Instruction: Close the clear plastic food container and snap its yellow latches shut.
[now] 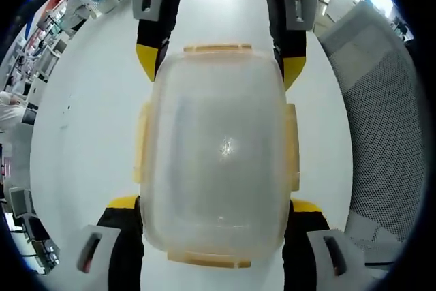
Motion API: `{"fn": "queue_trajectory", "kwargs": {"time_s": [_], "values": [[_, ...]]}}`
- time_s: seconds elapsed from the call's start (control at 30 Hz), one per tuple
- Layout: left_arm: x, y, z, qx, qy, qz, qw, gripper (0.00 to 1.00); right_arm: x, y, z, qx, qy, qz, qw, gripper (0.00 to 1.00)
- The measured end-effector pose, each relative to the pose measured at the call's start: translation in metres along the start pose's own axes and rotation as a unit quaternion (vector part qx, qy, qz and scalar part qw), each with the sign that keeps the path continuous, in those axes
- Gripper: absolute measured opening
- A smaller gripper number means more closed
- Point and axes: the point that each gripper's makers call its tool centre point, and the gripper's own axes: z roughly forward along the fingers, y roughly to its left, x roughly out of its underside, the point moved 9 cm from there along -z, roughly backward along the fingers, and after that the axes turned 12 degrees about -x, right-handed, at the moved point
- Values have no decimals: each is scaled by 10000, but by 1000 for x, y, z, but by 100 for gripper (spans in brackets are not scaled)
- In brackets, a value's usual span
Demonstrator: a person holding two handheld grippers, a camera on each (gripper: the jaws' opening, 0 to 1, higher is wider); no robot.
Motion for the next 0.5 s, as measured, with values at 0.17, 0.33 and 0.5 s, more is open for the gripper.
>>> {"fn": "queue_trajectory", "kwargs": {"time_s": [0.17,0.33,0.5], "values": [[2,8,2,-5,-4,-17,10000,82,-1,-9,-1,-6,-36,29,10000,76],[4,14,3,-12,-44,-32,10000,82,-2,-15,-1,-11,-36,53,10000,76],[4,20,5,3,-99,-17,9999,82,-2,-19,-1,-13,-43,104,9999,76]]}}
